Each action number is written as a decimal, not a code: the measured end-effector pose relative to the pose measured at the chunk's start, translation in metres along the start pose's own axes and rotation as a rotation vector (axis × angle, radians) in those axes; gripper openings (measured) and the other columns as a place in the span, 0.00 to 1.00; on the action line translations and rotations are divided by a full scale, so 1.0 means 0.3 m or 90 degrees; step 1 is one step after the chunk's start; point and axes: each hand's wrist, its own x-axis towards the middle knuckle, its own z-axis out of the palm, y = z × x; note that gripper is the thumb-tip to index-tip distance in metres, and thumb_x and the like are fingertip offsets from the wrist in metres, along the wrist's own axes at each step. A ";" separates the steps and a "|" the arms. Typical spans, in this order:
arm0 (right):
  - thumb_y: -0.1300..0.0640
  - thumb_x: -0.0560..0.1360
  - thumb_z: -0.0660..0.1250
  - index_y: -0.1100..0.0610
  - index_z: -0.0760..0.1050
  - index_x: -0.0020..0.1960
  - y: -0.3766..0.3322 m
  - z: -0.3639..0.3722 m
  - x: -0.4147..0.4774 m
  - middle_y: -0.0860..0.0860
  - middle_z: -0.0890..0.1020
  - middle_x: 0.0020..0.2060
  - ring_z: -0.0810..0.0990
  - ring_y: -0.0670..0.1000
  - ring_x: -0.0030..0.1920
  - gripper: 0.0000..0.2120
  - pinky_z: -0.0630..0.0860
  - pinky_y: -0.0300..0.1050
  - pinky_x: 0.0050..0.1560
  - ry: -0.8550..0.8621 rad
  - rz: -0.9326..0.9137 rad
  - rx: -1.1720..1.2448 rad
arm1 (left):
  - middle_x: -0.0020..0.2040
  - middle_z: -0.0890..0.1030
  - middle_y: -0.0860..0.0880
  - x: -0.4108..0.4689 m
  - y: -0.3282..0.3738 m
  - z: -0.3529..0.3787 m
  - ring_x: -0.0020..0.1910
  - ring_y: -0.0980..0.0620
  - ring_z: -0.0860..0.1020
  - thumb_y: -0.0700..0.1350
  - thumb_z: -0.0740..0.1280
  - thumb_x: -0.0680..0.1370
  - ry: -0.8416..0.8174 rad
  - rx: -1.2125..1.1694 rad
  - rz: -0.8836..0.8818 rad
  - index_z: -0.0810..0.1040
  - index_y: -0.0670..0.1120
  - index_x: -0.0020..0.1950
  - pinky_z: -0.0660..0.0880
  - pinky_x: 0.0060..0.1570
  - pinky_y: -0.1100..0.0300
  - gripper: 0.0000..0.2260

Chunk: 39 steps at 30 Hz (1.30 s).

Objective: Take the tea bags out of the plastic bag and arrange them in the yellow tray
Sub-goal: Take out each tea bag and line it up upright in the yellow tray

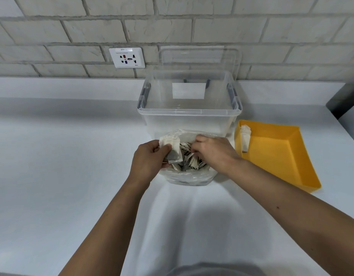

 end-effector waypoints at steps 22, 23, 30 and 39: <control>0.51 0.76 0.68 0.53 0.77 0.48 -0.016 -0.154 0.028 0.46 0.81 0.37 0.79 0.45 0.38 0.06 0.77 0.45 0.42 -0.003 0.046 0.376 | 0.47 0.86 0.41 -0.050 -0.018 0.055 0.47 0.43 0.85 0.40 0.71 0.77 -0.056 -0.037 -0.019 0.84 0.42 0.51 0.83 0.50 0.52 0.05; 0.52 0.77 0.68 0.54 0.77 0.49 -0.007 -0.145 0.022 0.47 0.82 0.38 0.80 0.46 0.38 0.06 0.77 0.45 0.42 -0.002 0.051 0.393 | 0.45 0.85 0.40 -0.041 -0.023 0.054 0.46 0.42 0.85 0.40 0.71 0.76 -0.017 -0.007 -0.006 0.83 0.41 0.50 0.83 0.49 0.51 0.04; 0.64 0.74 0.66 0.54 0.80 0.58 0.032 -0.020 0.015 0.51 0.81 0.54 0.79 0.53 0.55 0.14 0.76 0.49 0.54 -0.048 -0.042 0.130 | 0.46 0.83 0.36 -0.022 -0.033 0.062 0.44 0.41 0.84 0.41 0.68 0.77 0.076 0.080 0.028 0.81 0.36 0.49 0.83 0.41 0.57 0.08; 0.60 0.74 0.67 0.56 0.81 0.52 0.013 0.064 0.046 0.52 0.78 0.50 0.79 0.56 0.50 0.08 0.74 0.47 0.43 -0.052 -0.053 0.041 | 0.46 0.83 0.36 -0.042 -0.045 0.063 0.46 0.40 0.84 0.41 0.69 0.77 0.082 0.066 0.006 0.82 0.36 0.48 0.83 0.41 0.58 0.08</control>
